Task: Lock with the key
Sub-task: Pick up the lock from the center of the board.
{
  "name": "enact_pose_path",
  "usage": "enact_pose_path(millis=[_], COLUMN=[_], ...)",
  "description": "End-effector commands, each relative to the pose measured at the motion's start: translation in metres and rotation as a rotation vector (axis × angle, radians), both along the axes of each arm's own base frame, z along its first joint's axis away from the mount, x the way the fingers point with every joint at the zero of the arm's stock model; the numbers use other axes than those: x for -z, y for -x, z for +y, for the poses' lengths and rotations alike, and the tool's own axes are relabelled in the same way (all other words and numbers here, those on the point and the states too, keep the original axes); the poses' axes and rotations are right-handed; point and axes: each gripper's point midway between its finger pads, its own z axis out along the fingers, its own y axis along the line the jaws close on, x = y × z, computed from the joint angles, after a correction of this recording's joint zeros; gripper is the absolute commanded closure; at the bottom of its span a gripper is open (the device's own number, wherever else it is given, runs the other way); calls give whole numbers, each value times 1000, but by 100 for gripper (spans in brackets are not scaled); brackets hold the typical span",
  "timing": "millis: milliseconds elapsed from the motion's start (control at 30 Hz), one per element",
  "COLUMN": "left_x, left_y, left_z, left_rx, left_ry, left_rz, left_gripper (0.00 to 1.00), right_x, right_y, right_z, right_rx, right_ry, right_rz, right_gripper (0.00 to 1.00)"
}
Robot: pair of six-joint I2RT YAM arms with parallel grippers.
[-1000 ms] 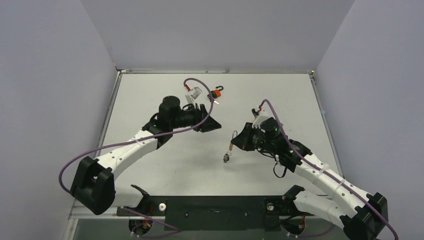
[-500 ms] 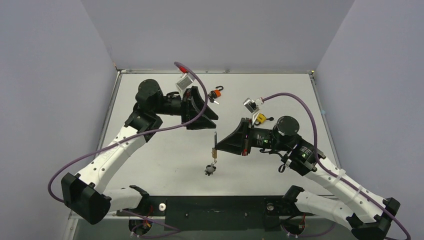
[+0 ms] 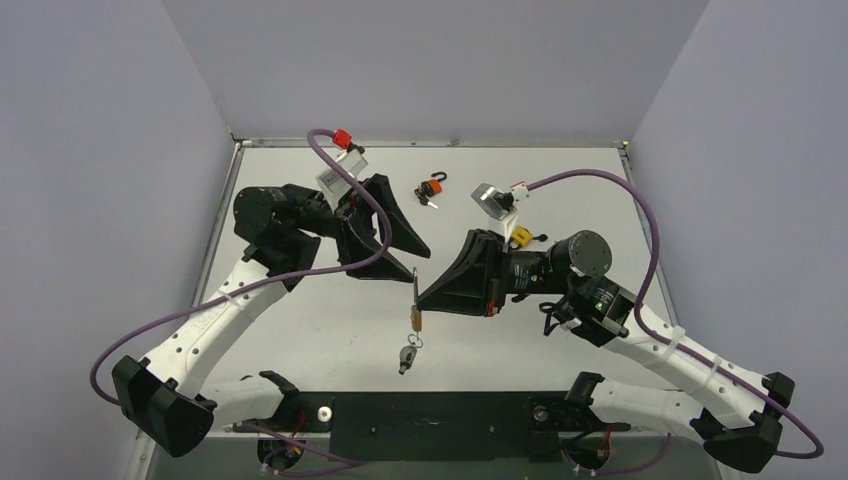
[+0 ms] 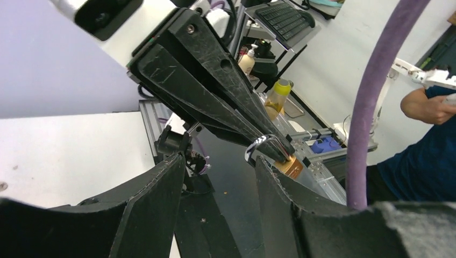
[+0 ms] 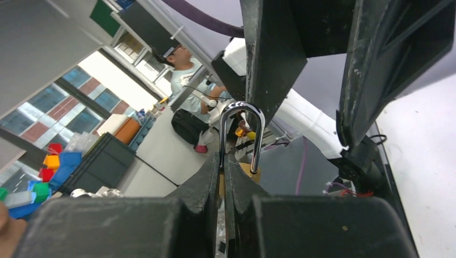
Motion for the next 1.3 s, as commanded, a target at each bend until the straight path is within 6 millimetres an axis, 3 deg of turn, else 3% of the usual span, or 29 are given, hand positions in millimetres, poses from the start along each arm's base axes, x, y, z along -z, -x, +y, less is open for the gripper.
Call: enact_pose_path(millis=[0,333,567,867,933,967,1033,1100,1133,1167,1200,1267], left_x=[-31,-43,-42,-35,-36,-36,-36,-36,-39,-38,-43,-44], left_y=[33,53,55,52,53,53,52,46,40,32,24,6], left_z=[12,16,12,10,10,10,9,7,5,2,2,-2], left_rx=[65,103,114,116,115,115,109,81,47,11,-41,-141], left_ry=[75,103,94,77,77,77,75,70,75,62,73,63], left_rz=[-147,-181,-160,-140,-139,-139,-132,-110,-92,-61,-46,1], left_gripper=[52,54,60,75,83,92,100,100,100,100,100,100], right_x=[-54,-52,-47,-44,-42,-41,-38,-34,-18,-18,-4,0], right_y=[20,18,17,15,15,14,11,3,-9,-15,-29,-49], right_z=[-11,-12,-12,-14,-13,-13,-12,-11,-8,-10,-13,-25], right_rx=[-58,-38,-23,-4,0,3,20,70,133,182,268,413], right_ry=[-170,-155,-138,-118,-110,-107,-90,-54,22,39,112,150], right_rz=[-79,-82,-80,-93,-93,-92,-96,-114,-127,-192,-174,-217], right_gripper=[100,100,100,100,100,100,100,100,100,86,77,43])
